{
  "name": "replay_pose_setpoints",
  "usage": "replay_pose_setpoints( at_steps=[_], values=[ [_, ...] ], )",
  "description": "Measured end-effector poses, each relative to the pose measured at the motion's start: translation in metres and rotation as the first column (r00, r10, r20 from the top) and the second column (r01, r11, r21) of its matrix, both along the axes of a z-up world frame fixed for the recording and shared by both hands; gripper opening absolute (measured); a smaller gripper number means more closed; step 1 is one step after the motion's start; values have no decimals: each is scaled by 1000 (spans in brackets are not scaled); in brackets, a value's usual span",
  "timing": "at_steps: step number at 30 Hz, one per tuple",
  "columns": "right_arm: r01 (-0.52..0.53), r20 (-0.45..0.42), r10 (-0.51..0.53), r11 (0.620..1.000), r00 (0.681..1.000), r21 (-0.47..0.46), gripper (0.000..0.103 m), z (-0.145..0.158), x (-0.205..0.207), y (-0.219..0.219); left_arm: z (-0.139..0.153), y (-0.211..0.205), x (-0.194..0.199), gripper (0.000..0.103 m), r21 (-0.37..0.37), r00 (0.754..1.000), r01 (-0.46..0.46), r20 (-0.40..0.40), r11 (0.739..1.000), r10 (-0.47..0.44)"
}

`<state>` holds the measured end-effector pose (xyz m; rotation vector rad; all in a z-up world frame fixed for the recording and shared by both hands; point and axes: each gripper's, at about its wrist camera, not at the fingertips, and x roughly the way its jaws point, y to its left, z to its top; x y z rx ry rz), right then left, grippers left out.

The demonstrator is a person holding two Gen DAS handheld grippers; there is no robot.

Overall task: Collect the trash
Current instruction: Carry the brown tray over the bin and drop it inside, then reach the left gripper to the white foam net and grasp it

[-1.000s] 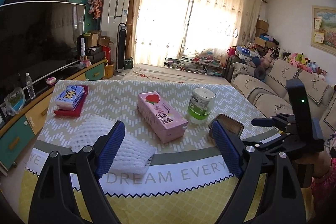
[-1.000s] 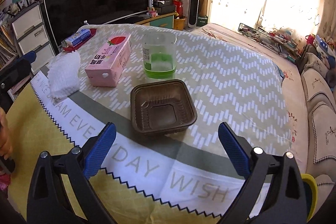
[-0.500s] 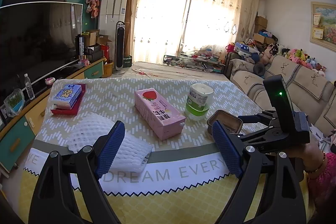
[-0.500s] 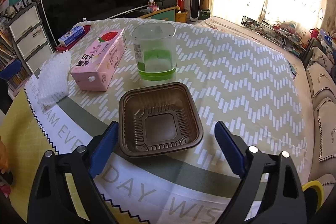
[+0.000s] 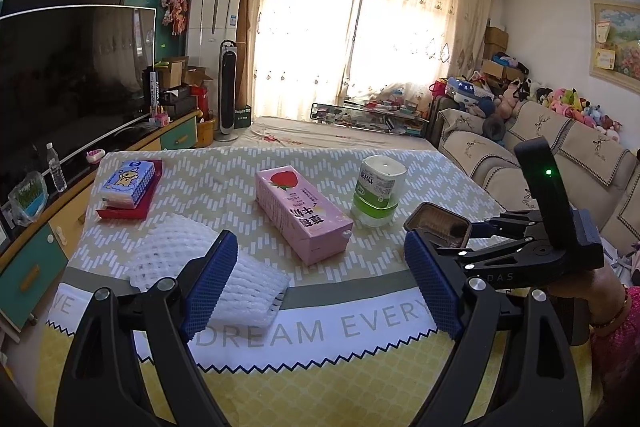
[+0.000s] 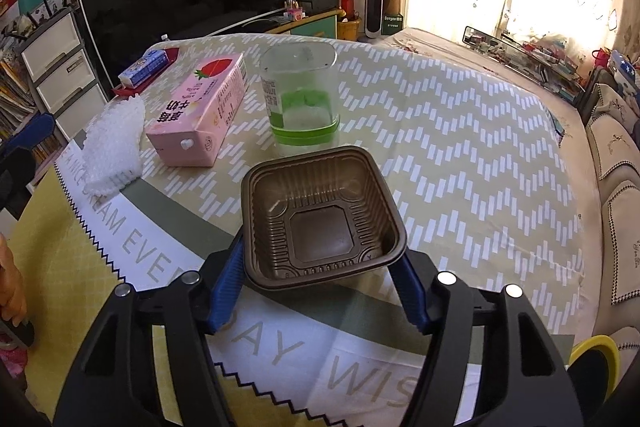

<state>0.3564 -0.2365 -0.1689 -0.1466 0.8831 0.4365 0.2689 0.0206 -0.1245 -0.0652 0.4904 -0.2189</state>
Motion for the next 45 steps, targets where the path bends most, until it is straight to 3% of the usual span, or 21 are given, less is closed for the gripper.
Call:
replay_pose_setpoints(
  at_steps=[7,13,17,22,32,39,45],
  values=[
    [51,43,-52,998,998,29,63,31,-35,-30,-2,0,2,84,12,1000,3,-8,1000,-2],
    [196,101,-202,978,974,71,63,50,-79,-94,-3,0,2,84,14,1000,3,-6,1000,-3],
    [371,101,-375,927,922,51,64,43,-105,-153,-4,-1,2,84,18,1000,4,-6,1000,-4],
    [531,33,-532,846,846,37,64,18,-122,-218,-5,-2,2,84,28,1000,5,-11,1000,-5],
    [687,-32,-687,726,726,4,65,-19,-126,-275,-8,-1,6,84,33,1000,3,-25,999,-2],
    [662,21,-670,736,742,142,70,4,-128,-254,-9,-1,8,84,40,999,-2,-33,999,3],
    [568,96,-603,786,792,245,73,32,-121,-217,-9,8,14,85,57,994,-66,-84,996,70]
  ],
)
